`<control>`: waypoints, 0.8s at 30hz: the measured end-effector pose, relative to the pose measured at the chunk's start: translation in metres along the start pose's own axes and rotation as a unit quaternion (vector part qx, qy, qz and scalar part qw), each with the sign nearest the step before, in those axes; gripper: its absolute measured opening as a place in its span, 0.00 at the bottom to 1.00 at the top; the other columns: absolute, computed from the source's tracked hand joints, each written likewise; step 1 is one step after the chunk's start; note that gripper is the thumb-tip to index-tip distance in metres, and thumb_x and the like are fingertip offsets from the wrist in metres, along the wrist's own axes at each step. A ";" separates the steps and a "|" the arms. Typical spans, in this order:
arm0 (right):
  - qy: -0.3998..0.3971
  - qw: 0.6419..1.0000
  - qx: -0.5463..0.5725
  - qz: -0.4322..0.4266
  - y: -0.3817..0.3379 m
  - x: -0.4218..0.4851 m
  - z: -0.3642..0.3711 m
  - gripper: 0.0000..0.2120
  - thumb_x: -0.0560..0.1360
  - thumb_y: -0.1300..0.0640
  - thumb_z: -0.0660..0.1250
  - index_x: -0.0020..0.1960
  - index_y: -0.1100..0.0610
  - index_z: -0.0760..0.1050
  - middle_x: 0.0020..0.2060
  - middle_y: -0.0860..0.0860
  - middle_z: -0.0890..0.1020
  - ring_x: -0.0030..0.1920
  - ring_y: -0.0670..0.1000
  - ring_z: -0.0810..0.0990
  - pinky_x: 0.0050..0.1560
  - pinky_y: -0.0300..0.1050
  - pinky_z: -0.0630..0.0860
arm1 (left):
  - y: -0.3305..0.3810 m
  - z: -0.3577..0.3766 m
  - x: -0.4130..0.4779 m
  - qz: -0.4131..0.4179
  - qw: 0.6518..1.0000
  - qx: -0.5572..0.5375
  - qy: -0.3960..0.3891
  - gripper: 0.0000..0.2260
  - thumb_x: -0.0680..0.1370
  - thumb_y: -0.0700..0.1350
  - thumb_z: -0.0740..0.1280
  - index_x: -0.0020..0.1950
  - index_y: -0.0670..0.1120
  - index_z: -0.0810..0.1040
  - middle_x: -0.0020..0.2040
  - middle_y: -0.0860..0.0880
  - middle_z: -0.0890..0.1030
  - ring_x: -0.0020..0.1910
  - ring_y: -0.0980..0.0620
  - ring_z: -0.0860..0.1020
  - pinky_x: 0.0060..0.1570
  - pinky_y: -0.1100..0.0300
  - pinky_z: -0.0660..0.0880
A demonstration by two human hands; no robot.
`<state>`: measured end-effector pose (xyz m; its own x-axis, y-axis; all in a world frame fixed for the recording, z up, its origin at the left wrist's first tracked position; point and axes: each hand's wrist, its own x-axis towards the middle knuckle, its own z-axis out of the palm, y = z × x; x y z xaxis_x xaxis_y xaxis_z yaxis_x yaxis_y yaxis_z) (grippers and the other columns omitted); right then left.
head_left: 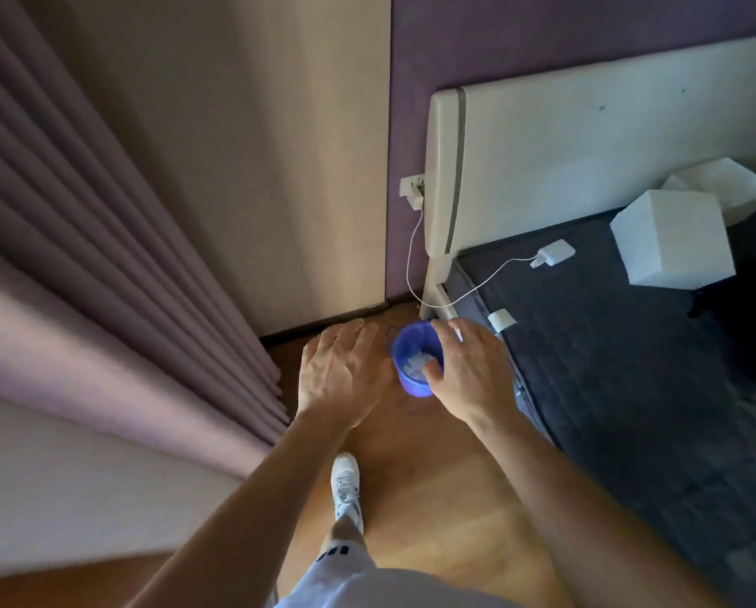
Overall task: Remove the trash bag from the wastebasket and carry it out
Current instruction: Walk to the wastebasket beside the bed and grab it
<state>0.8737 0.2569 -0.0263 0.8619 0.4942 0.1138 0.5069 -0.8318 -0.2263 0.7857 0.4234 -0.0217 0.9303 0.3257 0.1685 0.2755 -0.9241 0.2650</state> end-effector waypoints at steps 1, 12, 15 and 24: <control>0.001 1.000 -0.009 0.009 0.001 0.013 0.001 0.26 0.69 0.49 0.72 0.65 0.54 0.74 0.58 0.55 0.81 0.58 0.59 0.79 0.58 0.56 0.76 | -0.003 0.003 0.014 0.012 1.000 -0.002 0.011 0.21 0.75 0.57 0.64 0.64 0.50 0.76 0.63 0.47 0.81 0.61 0.42 0.78 0.60 0.43 0.73; 0.060 0.994 -0.011 0.088 0.005 0.133 0.015 0.18 0.67 0.58 0.73 0.55 0.58 0.79 0.47 0.56 0.83 0.47 0.59 0.83 0.48 0.51 0.78 | -0.042 0.050 0.180 0.147 0.985 0.028 -0.085 0.24 0.77 0.61 0.52 0.68 0.53 0.72 0.66 0.53 0.75 0.65 0.51 0.72 0.62 0.51 0.70; 0.073 0.990 -0.019 0.120 0.005 0.142 0.026 0.18 0.65 0.58 0.74 0.54 0.58 0.80 0.45 0.55 0.84 0.46 0.59 0.83 0.47 0.50 0.78 | -0.045 0.060 0.198 0.159 0.984 0.006 -0.079 0.23 0.77 0.60 0.55 0.68 0.51 0.73 0.65 0.52 0.77 0.63 0.50 0.74 0.61 0.52 0.72; 0.050 0.984 0.018 0.172 0.031 0.137 0.044 0.21 0.67 0.55 0.75 0.59 0.56 0.79 0.50 0.55 0.83 0.50 0.59 0.82 0.51 0.50 0.77 | -0.040 0.101 0.218 0.145 0.980 -0.005 -0.133 0.25 0.76 0.61 0.55 0.68 0.52 0.72 0.66 0.50 0.76 0.65 0.47 0.75 0.62 0.50 0.73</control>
<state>1.0063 0.3099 -0.0604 0.9805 0.1569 0.1184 0.1860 -0.9352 -0.3014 1.0018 0.5110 -0.0914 0.9998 -0.0154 -0.0143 -0.0112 -0.9677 0.2519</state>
